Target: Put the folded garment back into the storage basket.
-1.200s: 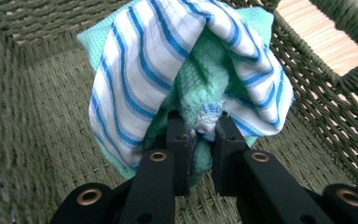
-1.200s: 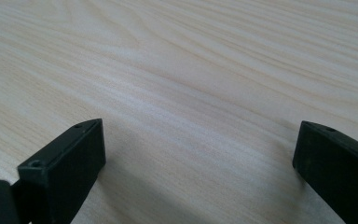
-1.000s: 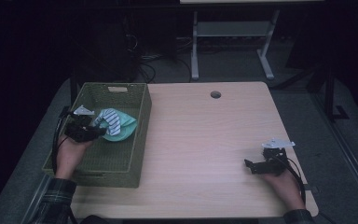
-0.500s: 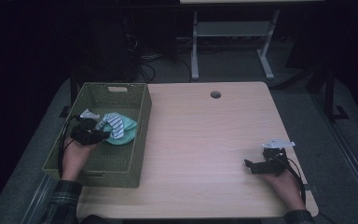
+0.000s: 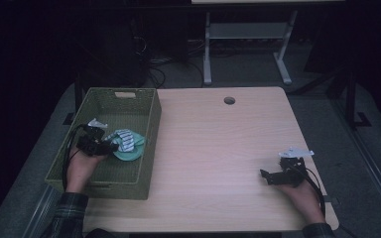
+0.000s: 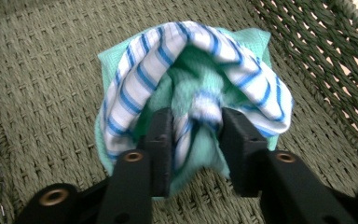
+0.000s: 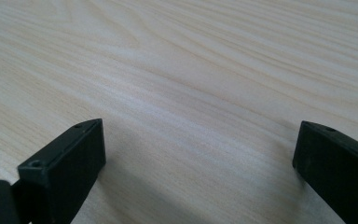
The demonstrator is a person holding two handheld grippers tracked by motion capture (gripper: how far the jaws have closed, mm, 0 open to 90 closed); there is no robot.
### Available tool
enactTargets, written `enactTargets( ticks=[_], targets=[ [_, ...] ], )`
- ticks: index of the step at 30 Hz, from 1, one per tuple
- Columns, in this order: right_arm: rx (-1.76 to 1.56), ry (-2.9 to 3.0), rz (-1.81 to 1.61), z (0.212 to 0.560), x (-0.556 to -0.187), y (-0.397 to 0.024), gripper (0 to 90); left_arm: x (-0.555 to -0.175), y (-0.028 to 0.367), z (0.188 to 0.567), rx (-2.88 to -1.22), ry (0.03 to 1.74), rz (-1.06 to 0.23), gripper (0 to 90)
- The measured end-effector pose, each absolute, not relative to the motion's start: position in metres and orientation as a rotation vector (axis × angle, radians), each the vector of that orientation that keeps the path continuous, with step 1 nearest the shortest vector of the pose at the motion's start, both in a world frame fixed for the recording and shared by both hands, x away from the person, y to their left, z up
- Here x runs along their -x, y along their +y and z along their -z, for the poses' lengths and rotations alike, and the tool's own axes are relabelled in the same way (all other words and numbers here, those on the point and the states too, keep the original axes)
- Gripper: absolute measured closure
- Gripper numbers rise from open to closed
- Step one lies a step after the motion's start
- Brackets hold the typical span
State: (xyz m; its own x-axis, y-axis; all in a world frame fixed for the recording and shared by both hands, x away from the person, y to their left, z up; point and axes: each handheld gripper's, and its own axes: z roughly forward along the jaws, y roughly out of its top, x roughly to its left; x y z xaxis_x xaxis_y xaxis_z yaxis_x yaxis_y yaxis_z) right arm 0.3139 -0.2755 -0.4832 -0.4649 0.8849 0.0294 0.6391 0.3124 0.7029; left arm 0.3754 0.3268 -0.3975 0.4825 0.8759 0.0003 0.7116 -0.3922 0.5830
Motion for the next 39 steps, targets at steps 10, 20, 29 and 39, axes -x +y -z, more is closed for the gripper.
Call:
enactTargets(
  ticks=[10,20,29,39],
  targets=[
    [-1.362,2.223,-0.936,0.483,-0.314,-0.275,1.9,-0.378,0.326,0.399,-2.209,1.319,-0.443,34.3],
    [-1.366,2.22,-0.936,0.483,-0.313,-0.275,1.9,-0.38,0.326,0.394,-2.176,1.287,-0.421,14.2],
    [-1.366,2.22,-0.936,0.483,-0.313,-0.275,1.9,-0.38,0.32,0.376,-2.174,1.249,-0.381,12.7],
    [-1.366,2.22,-0.936,0.483,-0.313,-0.275,1.9,-0.38,0.305,0.345,-2.152,1.194,-0.358,12.9]
  ],
)
